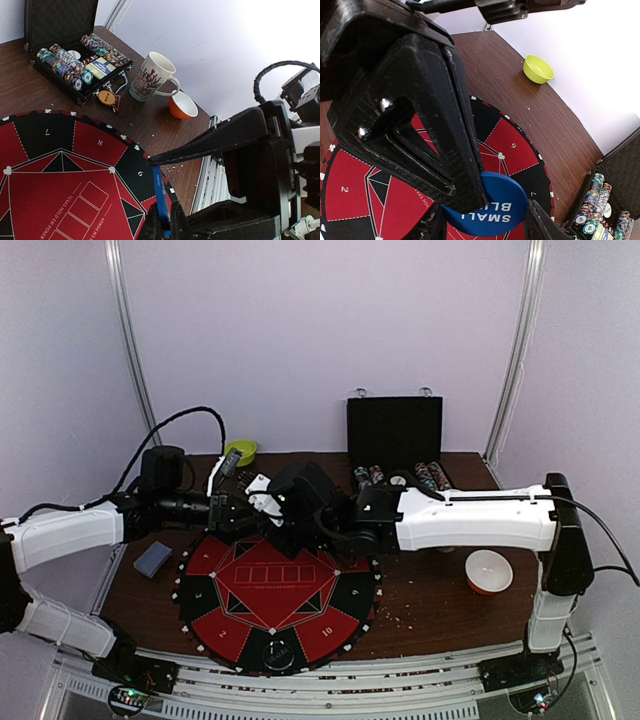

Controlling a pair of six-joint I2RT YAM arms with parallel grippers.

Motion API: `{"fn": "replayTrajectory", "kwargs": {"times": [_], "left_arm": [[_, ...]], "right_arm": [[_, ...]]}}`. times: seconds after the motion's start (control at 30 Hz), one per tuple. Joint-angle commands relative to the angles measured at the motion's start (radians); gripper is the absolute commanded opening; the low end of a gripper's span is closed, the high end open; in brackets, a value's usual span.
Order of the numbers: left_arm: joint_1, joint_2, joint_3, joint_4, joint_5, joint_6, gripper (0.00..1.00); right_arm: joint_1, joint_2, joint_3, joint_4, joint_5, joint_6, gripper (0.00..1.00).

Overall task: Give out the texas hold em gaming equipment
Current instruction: Pass from the right arm to the left, then place the small blind button at position 3.

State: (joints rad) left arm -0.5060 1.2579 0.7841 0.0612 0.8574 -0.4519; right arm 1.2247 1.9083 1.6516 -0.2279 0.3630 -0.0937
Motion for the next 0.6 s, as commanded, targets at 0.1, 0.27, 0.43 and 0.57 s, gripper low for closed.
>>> {"fn": "replayTrajectory", "kwargs": {"times": [0.1,0.27,0.43,0.57], "left_arm": [[-0.002,0.001,0.011,-0.075,-0.066,-0.023,0.00],[0.001,-0.051,0.001,-0.244,-0.233,-0.099,0.00],[0.070,-0.207,-0.117,-0.433,-0.398,-0.246,0.00],[0.204,-0.360,-0.278,-0.556,-0.379,-0.355,0.00]], "right_arm": [[0.004,-0.029,-0.028,0.040,0.017,0.011,0.56],[0.004,-0.112,-0.121,0.080,0.012,0.041,1.00],[0.003,-0.252,-0.277,0.101,-0.013,0.078,1.00],[0.001,-0.340,-0.393,0.115,-0.026,0.108,1.00]]}}
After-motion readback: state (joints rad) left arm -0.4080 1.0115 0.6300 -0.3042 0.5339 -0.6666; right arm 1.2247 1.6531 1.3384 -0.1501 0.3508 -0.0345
